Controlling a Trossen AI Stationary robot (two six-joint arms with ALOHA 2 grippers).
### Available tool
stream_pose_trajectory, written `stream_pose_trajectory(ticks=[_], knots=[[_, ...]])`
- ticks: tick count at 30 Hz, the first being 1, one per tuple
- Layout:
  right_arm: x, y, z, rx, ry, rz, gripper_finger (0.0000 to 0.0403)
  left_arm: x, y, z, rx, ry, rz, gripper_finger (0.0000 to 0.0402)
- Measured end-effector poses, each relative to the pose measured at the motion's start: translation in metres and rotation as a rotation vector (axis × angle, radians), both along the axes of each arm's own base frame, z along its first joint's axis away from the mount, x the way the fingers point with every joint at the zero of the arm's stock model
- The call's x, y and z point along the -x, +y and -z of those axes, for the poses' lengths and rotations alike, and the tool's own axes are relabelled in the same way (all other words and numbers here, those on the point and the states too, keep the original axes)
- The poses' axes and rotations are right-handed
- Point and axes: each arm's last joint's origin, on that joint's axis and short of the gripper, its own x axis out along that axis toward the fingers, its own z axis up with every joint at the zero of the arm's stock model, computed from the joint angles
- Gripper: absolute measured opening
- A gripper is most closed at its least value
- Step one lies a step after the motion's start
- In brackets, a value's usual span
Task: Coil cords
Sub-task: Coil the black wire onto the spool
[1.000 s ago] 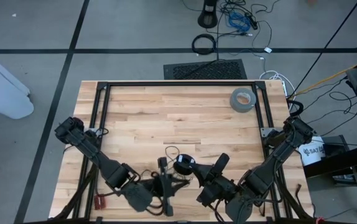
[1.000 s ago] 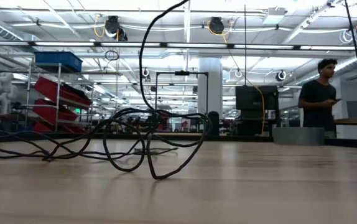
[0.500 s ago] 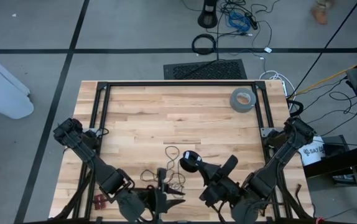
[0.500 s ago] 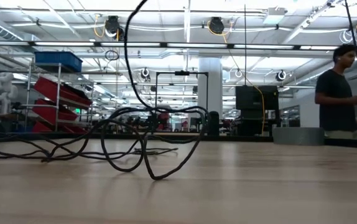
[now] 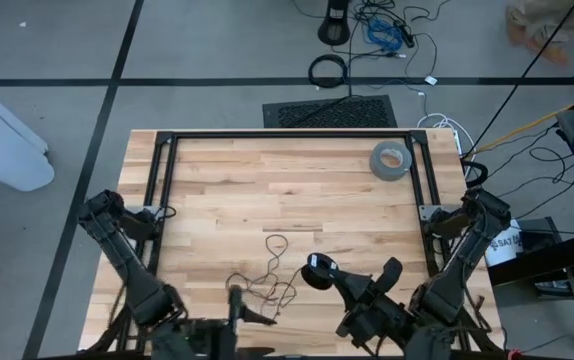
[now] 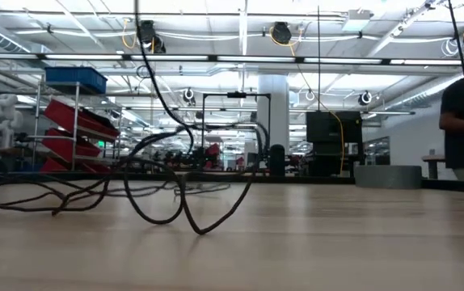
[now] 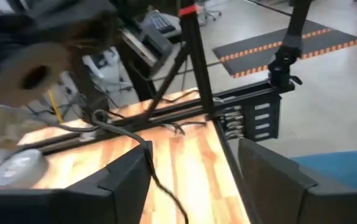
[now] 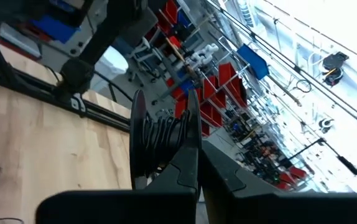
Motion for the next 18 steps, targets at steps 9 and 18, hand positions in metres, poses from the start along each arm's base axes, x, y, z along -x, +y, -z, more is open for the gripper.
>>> stream_pose_trajectory(ticks=[9, 18], knots=[[0.021, 0.002, -0.014, -0.113, -0.087, -0.044, 0.0, 0.03, -0.009, -0.007, -0.229, -0.099, -0.31, 0.0272], [0.024, 0.002, -0.016, -0.129, -0.098, -0.053, 0.0, 0.033, -0.009, -0.008, -0.282, -0.103, -0.358, 0.0272]])
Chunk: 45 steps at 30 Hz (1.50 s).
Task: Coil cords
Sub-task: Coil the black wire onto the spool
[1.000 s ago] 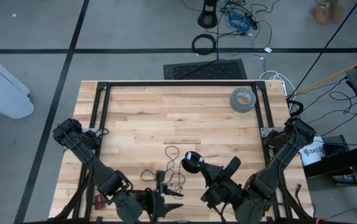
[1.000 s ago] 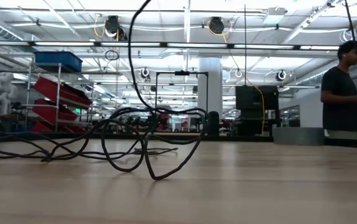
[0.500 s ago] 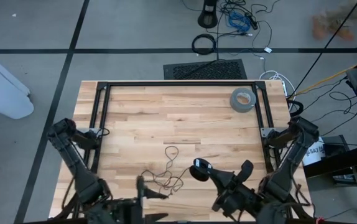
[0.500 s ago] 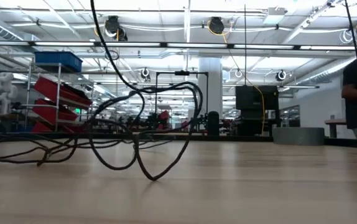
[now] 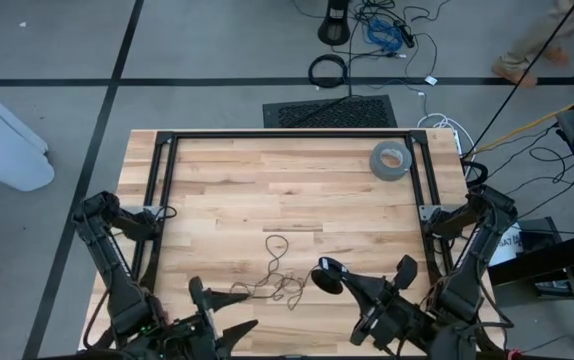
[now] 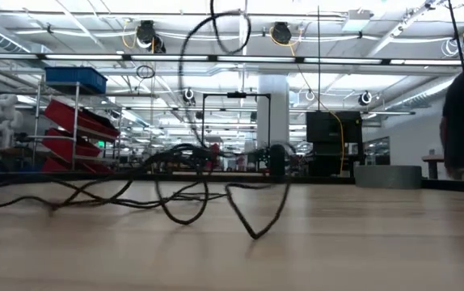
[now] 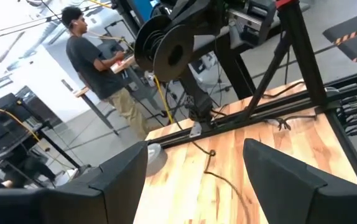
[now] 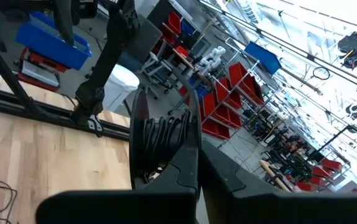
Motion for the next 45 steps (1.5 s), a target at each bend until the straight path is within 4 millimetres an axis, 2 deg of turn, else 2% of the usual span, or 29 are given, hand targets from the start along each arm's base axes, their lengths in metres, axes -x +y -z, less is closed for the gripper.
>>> stream_pose_trajectory(ticks=[6, 10, 14, 18, 24, 31, 45], knots=[[0.0, 0.001, 0.001, 0.005, 0.005, -0.019, 0.0, -0.022, 0.019, 0.0, -0.076, 0.032, -0.064, 0.0272], [-0.002, 0.003, 0.002, 0.016, 0.025, -0.114, 0.0, -0.035, 0.026, 0.001, -0.063, 0.066, 0.037, 0.0272], [-0.004, 0.001, 0.006, 0.04, 0.051, -0.132, 0.0, -0.038, 0.024, -0.001, -0.063, 0.075, 0.15, 0.0264], [-0.007, 0.001, 0.009, 0.037, 0.071, -0.197, 0.0, -0.038, 0.019, -0.006, -0.069, 0.046, 0.203, 0.024], [-0.016, -0.002, 0.011, 0.008, 0.083, -0.3, 0.0, -0.039, 0.013, -0.006, -0.062, 0.053, 0.375, 0.0204], [-0.026, -0.008, 0.012, -0.027, 0.095, -0.37, 0.0, -0.043, 0.014, -0.004, -0.102, 0.055, 0.363, 0.0196], [-0.034, -0.015, 0.016, -0.054, 0.11, -0.386, 0.0, -0.053, 0.016, 0.0, -0.132, 0.036, 0.27, 0.0196]])
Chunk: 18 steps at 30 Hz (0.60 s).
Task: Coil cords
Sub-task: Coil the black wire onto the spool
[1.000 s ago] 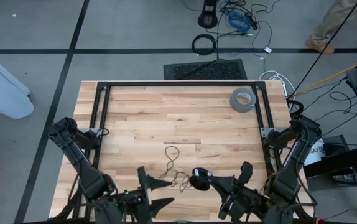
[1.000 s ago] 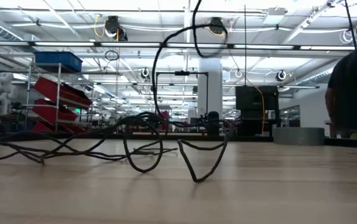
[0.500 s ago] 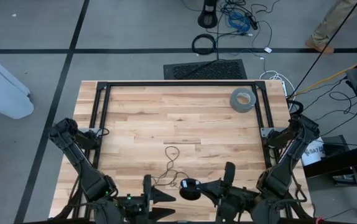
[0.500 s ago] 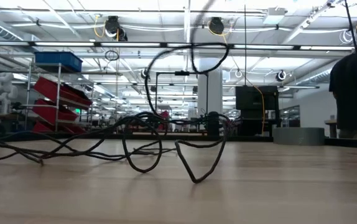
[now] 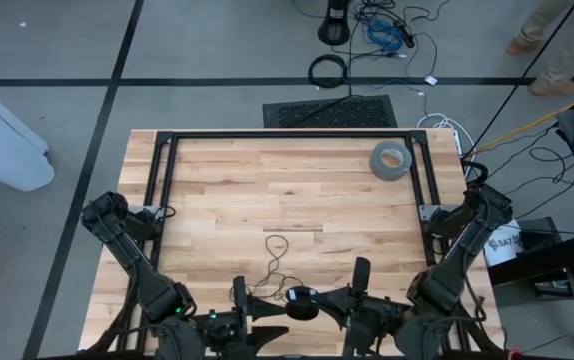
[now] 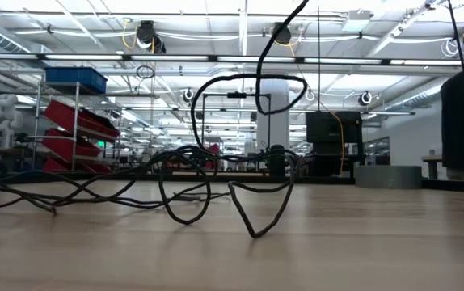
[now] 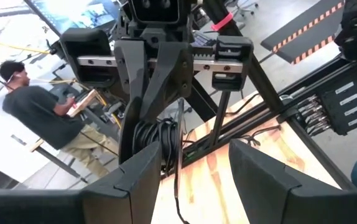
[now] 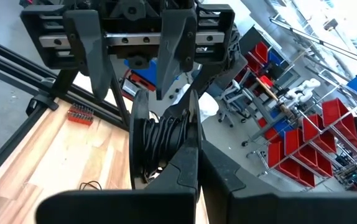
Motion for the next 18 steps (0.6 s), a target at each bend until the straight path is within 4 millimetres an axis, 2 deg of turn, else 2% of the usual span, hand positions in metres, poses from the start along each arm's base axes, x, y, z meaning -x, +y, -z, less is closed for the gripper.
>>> stream_pose_trajectory(ticks=[18], knots=[[-0.0009, -0.0009, 0.0001, -0.003, 0.0, 0.004, 0.0, -0.009, 0.0085, 0.007, 0.012, 0.011, -0.036, 0.0194]])
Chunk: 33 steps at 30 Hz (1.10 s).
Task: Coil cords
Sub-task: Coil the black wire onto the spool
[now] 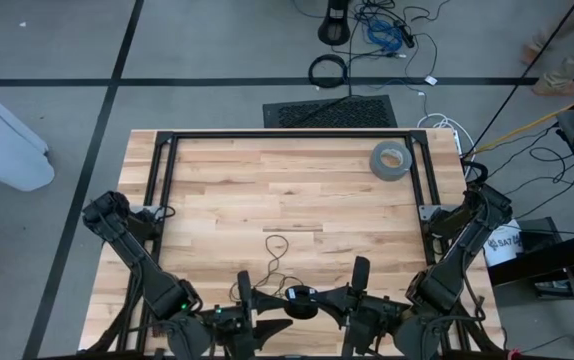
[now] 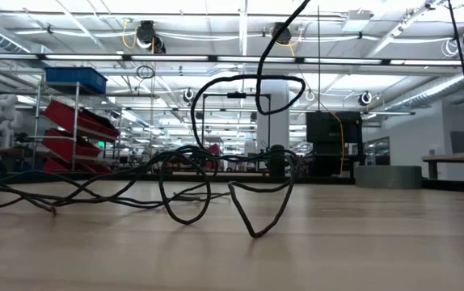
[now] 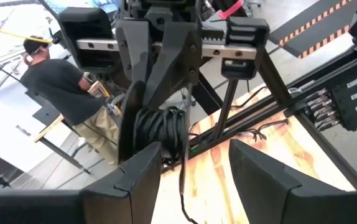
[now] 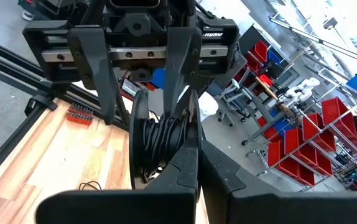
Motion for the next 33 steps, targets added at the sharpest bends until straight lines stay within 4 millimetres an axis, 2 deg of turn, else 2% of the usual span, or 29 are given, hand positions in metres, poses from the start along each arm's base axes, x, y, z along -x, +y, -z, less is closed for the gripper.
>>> stream_pose_trajectory(ticks=[5, 9, 14, 20, 33], knots=[[0.0, 0.0, 0.0, 0.001, 0.001, 0.0, 0.0, 0.003, -0.003, 0.001, -0.008, 0.007, 0.01, 0.0169], [0.0, 0.0, 0.001, 0.005, 0.006, -0.005, 0.0, 0.016, -0.015, 0.002, -0.061, 0.022, 0.041, 0.0152], [0.0, 0.002, 0.001, -0.003, 0.015, -0.052, 0.0, 0.027, -0.02, -0.001, -0.102, -0.009, -0.088, 0.015], [-0.004, 0.001, 0.002, -0.016, 0.033, -0.12, 0.0, 0.018, -0.01, -0.004, -0.077, -0.032, -0.181, 0.015], [-0.005, 0.0, 0.003, -0.019, 0.046, -0.148, 0.0, 0.013, -0.008, -0.005, -0.056, -0.035, -0.122, 0.015]])
